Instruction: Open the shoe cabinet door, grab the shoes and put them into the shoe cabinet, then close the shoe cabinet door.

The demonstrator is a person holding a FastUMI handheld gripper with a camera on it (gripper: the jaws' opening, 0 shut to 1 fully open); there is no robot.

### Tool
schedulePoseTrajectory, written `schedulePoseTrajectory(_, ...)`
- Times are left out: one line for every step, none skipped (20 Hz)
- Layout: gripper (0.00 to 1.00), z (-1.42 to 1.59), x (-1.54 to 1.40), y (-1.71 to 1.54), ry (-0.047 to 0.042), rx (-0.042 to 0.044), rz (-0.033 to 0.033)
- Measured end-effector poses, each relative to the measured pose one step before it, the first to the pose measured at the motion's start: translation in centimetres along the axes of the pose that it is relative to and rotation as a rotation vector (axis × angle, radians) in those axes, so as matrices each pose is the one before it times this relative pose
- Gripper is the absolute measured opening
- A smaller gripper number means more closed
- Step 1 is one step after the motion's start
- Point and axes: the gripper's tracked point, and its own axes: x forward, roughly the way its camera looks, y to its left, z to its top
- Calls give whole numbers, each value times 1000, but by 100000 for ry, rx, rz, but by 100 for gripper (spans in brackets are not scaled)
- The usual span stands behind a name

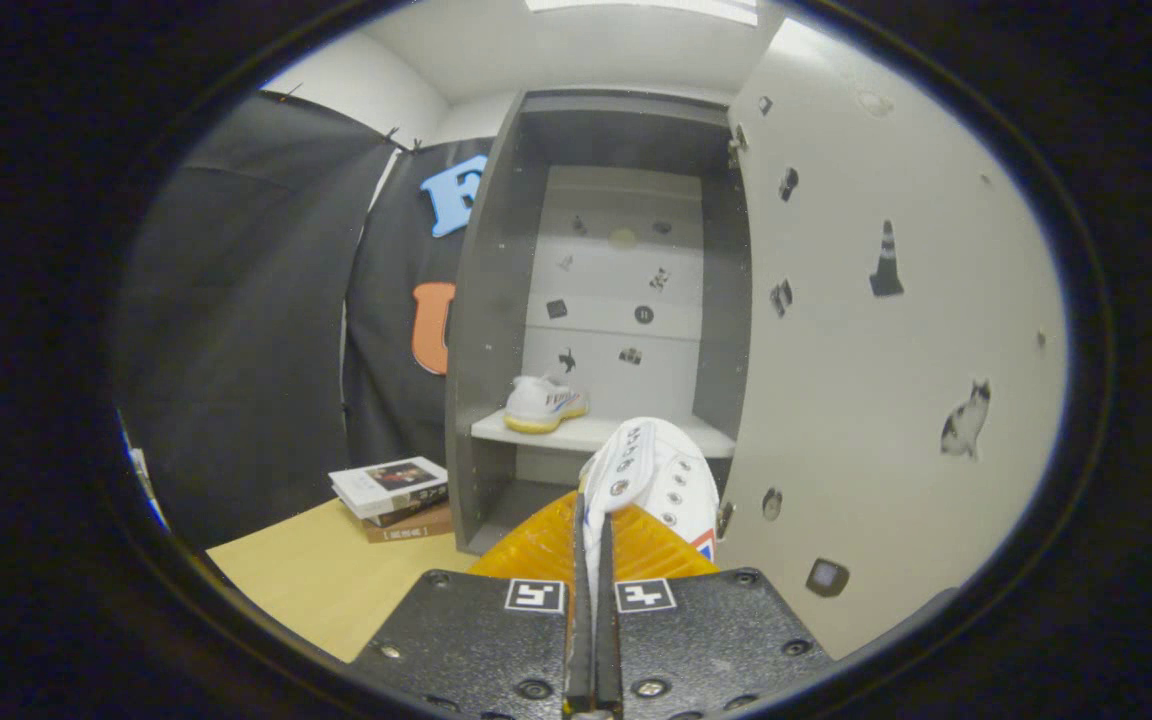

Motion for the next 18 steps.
schedulePoseTrajectory(5,1664,155,-230,-1752,-693,-666)
schedulePoseTrajectory(5,1637,360,-234,-1185,-214,-519)
schedulePoseTrajectory(5,1539,446,-180,-812,220,-373)
schedulePoseTrajectory(5,1367,724,-86,-383,627,-378)
schedulePoseTrajectory(5,1183,600,-138,51,831,-333)
schedulePoseTrajectory(5,1193,914,-188,531,398,-671)
schedulePoseTrajectory(5,953,758,-195,526,39,-687)
schedulePoseTrajectory(5,1133,1117,13,675,1125,-645)
schedulePoseTrajectory(5,827,1059,54,1184,1178,-22)
schedulePoseTrajectory(5,681,1152,-65,1243,1473,-89)
schedulePoseTrajectory(5,466,1155,-27,1718,2090,-213)
schedulePoseTrajectory(5,218,1378,-174,1760,268,-437)
schedulePoseTrajectory(5,135,1317,-164,1021,-123,-557)
schedulePoseTrajectory(5,-154,1568,43,919,-2178,-465)
schedulePoseTrajectory(5,69,1538,-149,37,-2469,-417)
schedulePoseTrajectory(5,178,1494,-164,-268,-1954,-355)
schedulePoseTrajectory(5,-104,1392,-46,283,-1354,-333)
schedulePoseTrajectory(5,-389,1161,-148,1243,-984,-293)
